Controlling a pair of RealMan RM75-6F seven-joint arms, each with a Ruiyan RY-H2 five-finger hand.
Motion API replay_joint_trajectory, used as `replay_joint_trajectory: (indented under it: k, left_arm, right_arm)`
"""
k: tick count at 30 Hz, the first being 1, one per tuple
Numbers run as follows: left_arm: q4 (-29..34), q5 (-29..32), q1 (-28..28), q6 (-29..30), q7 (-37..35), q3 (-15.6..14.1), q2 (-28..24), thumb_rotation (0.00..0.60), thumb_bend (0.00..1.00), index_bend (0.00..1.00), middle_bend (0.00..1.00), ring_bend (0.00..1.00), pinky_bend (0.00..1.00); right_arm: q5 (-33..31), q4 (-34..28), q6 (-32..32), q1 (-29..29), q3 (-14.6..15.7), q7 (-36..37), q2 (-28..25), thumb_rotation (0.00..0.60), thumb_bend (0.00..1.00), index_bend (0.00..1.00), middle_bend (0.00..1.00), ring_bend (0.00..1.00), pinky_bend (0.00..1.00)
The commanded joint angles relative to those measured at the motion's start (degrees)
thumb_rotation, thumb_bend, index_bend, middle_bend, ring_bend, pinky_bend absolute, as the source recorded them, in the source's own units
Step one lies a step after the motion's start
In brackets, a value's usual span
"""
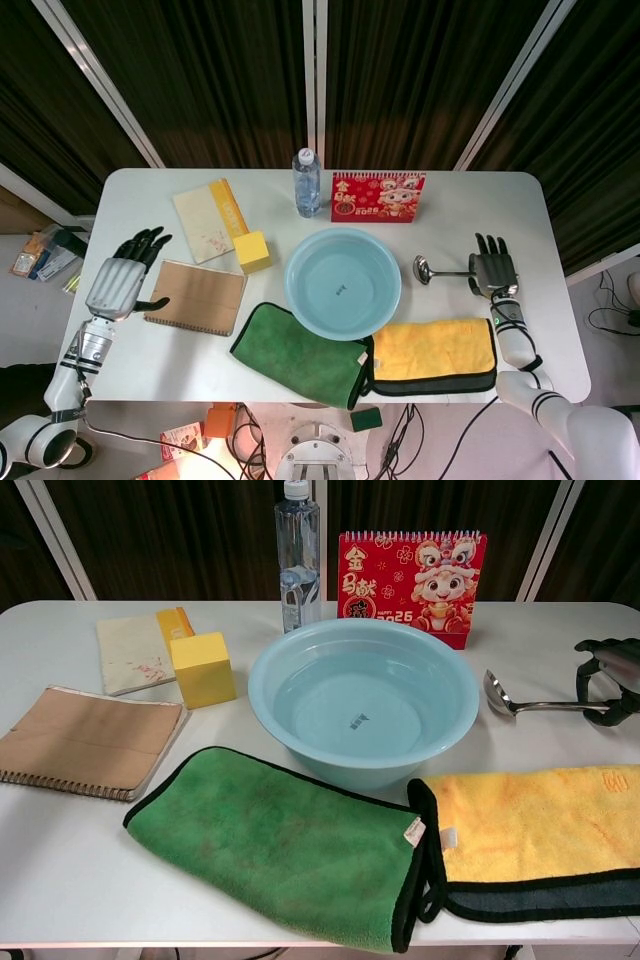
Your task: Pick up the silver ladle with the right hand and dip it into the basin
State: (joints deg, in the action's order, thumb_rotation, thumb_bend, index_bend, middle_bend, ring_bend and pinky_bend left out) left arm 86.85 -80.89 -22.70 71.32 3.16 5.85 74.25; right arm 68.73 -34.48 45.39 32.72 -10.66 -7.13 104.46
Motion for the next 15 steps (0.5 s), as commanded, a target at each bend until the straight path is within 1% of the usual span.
replay_joint_trajectory:
  k: [1,6,10,15]
  left_arm:
    - [-0.15,0.07,-0.05,-0.1,-0.06,0.01,0.1,0.6,0.04,0.11,0.03,0.02,0.18]
    - [-0.28,0.24,-0.08,-0.23,-0.08,0.04,0.09,0.6,0.04,0.11,0.03,0.02,0.18]
    - [-0.38,0.26,-0.08,-0.24,-0.38,0.07,0.06,0.6,0.04,0.11,0.03,0.02,0.18]
    - [-0.54,0.26,-0.07,-0.37,-0.84,0.0,0.01,0.6,0.04,0.11,0.03,0.03,0.18]
  right_arm:
    - [0.0,0.28,-0.04,0.04,-0.07,-0.09,0.22,0.6,0.4,0.5,0.0,0.0,0.0]
    - [-0.03,0.68,-0.2,0.13,-0.22,-0.25,0.52,0.6,0.4,0.51,0.0,0.0,0.0]
    - [0.03,0.76,0.01,0.05,-0.38,0.18,0.66,0.6,0.41,0.56,0.01,0.0,0.0]
    - [0.64,0.86,1.46,-0.27,-0.54,1.75,0.62,0.6,0.42,0.64,0.1,0.0,0.0]
